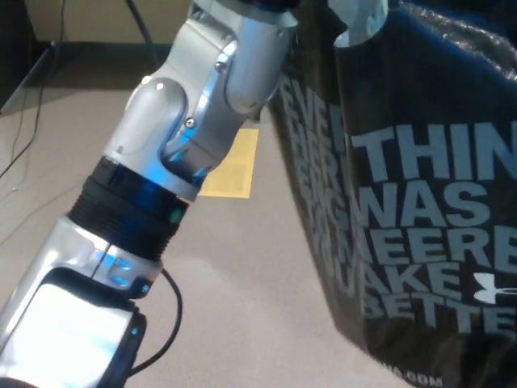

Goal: A person is holding a plastic bag and the robot extends its left hand to grab the bag by hooking its thumb into the holes at the top and brings its hand down by its side. Then it extends its arm again to hand the plastic bag back to the person.

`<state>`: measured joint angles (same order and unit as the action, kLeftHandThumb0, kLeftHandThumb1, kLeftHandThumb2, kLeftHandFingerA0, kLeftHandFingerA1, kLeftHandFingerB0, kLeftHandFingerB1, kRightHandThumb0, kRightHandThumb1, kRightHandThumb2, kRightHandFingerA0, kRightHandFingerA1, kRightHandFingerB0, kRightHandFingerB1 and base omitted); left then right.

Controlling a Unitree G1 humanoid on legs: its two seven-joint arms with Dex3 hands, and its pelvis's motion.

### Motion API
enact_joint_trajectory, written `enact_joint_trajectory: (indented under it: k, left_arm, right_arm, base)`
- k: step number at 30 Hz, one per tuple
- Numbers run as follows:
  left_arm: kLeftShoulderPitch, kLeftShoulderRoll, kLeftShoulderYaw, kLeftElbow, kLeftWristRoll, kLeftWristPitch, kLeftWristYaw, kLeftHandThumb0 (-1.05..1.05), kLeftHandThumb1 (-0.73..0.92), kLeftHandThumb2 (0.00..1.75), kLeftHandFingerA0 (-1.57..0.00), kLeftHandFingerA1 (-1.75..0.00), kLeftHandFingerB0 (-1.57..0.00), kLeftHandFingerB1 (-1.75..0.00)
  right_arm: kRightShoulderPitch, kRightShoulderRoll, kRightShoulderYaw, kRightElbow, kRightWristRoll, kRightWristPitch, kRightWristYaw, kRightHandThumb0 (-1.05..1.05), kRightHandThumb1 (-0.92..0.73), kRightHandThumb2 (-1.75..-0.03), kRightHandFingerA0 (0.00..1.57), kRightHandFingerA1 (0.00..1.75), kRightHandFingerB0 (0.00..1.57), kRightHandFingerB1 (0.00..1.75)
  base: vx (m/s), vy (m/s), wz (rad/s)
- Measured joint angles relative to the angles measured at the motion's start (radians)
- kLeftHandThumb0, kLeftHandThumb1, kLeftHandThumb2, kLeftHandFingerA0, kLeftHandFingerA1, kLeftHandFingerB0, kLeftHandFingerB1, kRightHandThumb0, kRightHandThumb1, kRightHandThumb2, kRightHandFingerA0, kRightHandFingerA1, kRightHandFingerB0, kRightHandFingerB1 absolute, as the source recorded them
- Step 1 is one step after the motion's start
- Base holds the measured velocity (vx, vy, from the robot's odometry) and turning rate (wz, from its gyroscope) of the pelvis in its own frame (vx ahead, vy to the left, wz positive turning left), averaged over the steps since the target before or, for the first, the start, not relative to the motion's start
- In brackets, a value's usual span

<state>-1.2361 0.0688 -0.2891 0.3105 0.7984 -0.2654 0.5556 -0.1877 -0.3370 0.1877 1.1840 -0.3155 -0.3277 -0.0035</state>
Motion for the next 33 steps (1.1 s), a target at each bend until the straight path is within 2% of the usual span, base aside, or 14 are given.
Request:
enact_joint_trajectory:
  k: [1, 4, 6, 8, 14, 15, 16, 22, 23, 26, 28, 31, 32, 33]
  left_arm:
    - [0.0, -0.004, -0.002, -0.01, -0.001, 0.009, -0.017, -0.78, 0.46, 0.84, -0.01, -0.12, 0.0, -0.05]
    - [0.006, -0.01, -0.007, -0.044, -0.002, 0.034, -0.067, -0.79, 0.45, 0.86, 0.0, 0.0, 0.0, -0.01]
    - [0.012, -0.012, -0.01, -0.07, -0.004, 0.052, -0.106, -0.79, 0.45, 0.87, 0.0, 0.0, 0.0, -0.01]
    - [0.019, -0.011, -0.011, -0.085, -0.008, 0.062, -0.132, -0.89, 0.48, 0.57, 0.0, 0.0, 0.0, 0.0]
    - [0.044, 0.006, -0.012, -0.148, -0.027, 0.095, -0.233, -0.92, 0.42, 0.64, 0.0, 0.0, 0.0, 0.0]
    - [0.048, 0.01, -0.012, -0.156, -0.03, 0.098, -0.247, -0.71, 0.41, 0.84, 0.0, 0.0, 0.0, 0.0]
    - [0.053, 0.015, -0.013, -0.165, -0.033, 0.102, -0.262, -0.92, 0.45, 0.55, 0.0, 0.0, 0.0, 0.0]
    - [0.09, 0.054, -0.013, -0.226, -0.04, 0.126, -0.355, -0.99, 0.46, 0.62, 0.0, -0.02, 0.0, 0.0]
    - [0.098, 0.062, -0.013, -0.235, -0.041, 0.129, -0.367, -0.74, 0.4, 0.86, 0.0, -0.01, 0.0, 0.0]
    - [0.137, 0.103, -0.011, -0.283, -0.049, 0.141, -0.421, -0.97, 0.44, 0.69, 0.0, -0.01, 0.0, -0.01]
    - [0.168, 0.134, -0.006, -0.316, -0.058, 0.148, -0.454, -0.77, 0.41, 0.87, 0.0, -0.06, 0.0, 0.0]
    - [0.221, 0.181, 0.009, -0.363, -0.074, 0.157, -0.503, -0.78, 0.42, 0.86, 0.0, -0.03, 0.0, 0.0]
    - [0.237, 0.196, 0.015, -0.377, -0.079, 0.159, -0.516, -0.87, 0.43, 0.63, 0.0, -0.16, 0.0, -0.05]
    - [0.26, 0.215, 0.028, -0.395, -0.088, 0.163, -0.537, -0.81, 0.37, 0.75, 0.0, -0.13, 0.0, -0.04]
  right_arm:
    - [-0.001, 0.0, 0.0, 0.0, 0.0, 0.0, 0.0, -0.33, -0.65, -0.6, 0.66, 0.46, 0.62, 0.42]
    - [-0.001, 0.001, -0.001, 0.0, 0.0, 0.0, 0.0, -0.32, -0.65, -0.6, 0.67, 0.46, 0.62, 0.42]
    - [-0.001, 0.002, 0.0, 0.0, 0.0, 0.0, 0.0, -0.31, -0.65, -0.6, 0.67, 0.47, 0.62, 0.42]
    - [-0.001, 0.003, 0.0, 0.0, 0.0, 0.0, 0.0, -0.33, -0.65, -0.6, 0.67, 0.46, 0.62, 0.42]
    - [-0.002, 0.007, 0.0, 0.0, 0.0, 0.0, 0.0, -0.34, -0.65, -0.6, 0.67, 0.46, 0.62, 0.42]
    - [-0.002, 0.007, 0.0, 0.0, 0.0, 0.0, 0.0, -0.34, -0.65, -0.6, 0.68, 0.47, 0.62, 0.42]
    - [-0.002, 0.008, 0.0, 0.0, 0.0, 0.0, 0.0, -0.33, -0.65, -0.6, 0.67, 0.46, 0.62, 0.42]
    - [-0.003, 0.011, 0.0, 0.0, 0.0, 0.0, 0.0, -0.33, -0.66, -0.6, 0.66, 0.46, 0.61, 0.41]
    - [-0.003, 0.012, 0.0, 0.0, 0.0, 0.0, 0.0, -0.33, -0.66, -0.6, 0.66, 0.46, 0.61, 0.41]
    - [-0.004, 0.012, 0.0, 0.0, 0.0, -0.001, 0.0, -0.33, -0.65, -0.6, 0.67, 0.47, 0.61, 0.41]
    - [-0.004, 0.014, 0.0, 0.0, 0.0, -0.001, 0.0, -0.34, -0.65, -0.6, 0.67, 0.47, 0.6, 0.41]
    - [-0.005, 0.015, 0.0, 0.0, 0.0, -0.001, 0.0, -0.35, -0.64, -0.61, 0.67, 0.47, 0.6, 0.42]
    - [-0.005, 0.016, 0.0, 0.0, 0.0, 0.0, 0.0, -0.34, -0.64, -0.6, 0.67, 0.47, 0.61, 0.42]
    - [-0.006, 0.016, 0.0, 0.0, 0.0, 0.0, 0.0, -0.31, -0.66, -0.6, 0.68, 0.46, 0.63, 0.42]
  base:
    - [0.0, 0.0, 0.0]
    - [0.0, 0.0, 0.0]
    - [0.0, 0.0, 0.0]
    - [0.0, 0.0, 0.0]
    - [0.0, 0.0, 0.0]
    - [0.0, 0.0, 0.0]
    - [0.0, 0.0, 0.0]
    - [0.0, 0.0, 0.0]
    - [0.0, 0.0, 0.0]
    - [0.0, 0.0, 0.0]
    - [0.0, 0.0, 0.0]
    - [0.0, 0.0, 0.0]
    - [0.0, 0.0, 0.0]
    - [0.0, 0.0, 0.0]
